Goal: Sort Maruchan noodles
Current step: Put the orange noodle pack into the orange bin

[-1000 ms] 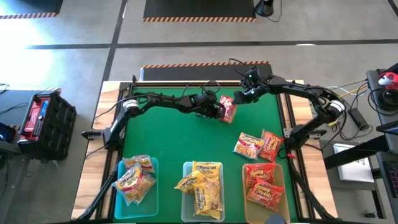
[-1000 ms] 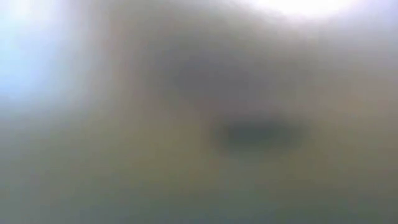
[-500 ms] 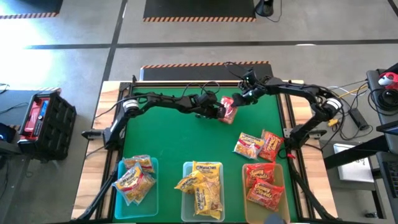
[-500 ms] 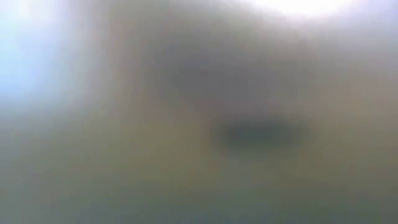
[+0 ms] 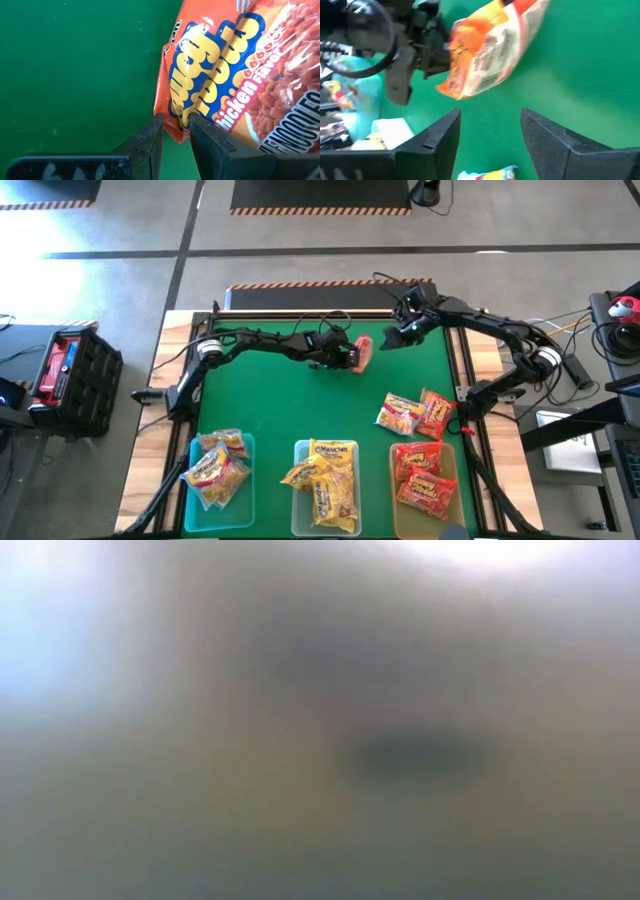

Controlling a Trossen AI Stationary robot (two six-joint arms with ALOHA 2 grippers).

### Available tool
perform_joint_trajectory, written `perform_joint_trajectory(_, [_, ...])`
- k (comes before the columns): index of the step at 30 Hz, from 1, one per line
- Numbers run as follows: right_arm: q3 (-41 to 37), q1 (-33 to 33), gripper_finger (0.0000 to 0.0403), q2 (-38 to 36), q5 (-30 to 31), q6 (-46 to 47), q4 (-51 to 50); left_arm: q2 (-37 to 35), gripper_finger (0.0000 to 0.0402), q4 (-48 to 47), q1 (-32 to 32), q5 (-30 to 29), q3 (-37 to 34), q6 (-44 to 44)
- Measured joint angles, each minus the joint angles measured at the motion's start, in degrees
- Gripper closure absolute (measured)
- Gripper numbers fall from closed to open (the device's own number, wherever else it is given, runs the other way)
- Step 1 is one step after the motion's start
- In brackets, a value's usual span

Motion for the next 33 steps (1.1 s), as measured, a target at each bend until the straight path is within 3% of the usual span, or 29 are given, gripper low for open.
perform_joint_trajectory(6, [-0.07,1.26,0.0156,0.0,0.38,2.46,3.08,0.0,0.0325,0.12,-0.02,-0.32,-0.03,-0.39])
perform_joint_trajectory(11, [-0.08,3.29,0.0132,0.4,7.11,6.78,7.84,0.04,0.0325,0.59,-0.07,-0.71,-0.04,-1.04])
perform_joint_trajectory(20, [-0.16,4.92,0.0133,5.16,7.75,14.11,16.96,0.09,0.0325,0.92,-0.09,-1.13,-0.07,-1.25])
perform_joint_trajectory(33, [0.03,4.9,0.0133,5.53,7.53,15.59,18.48,0.09,0.0325,1.59,-0.28,-1.74,-0.09,-0.87])
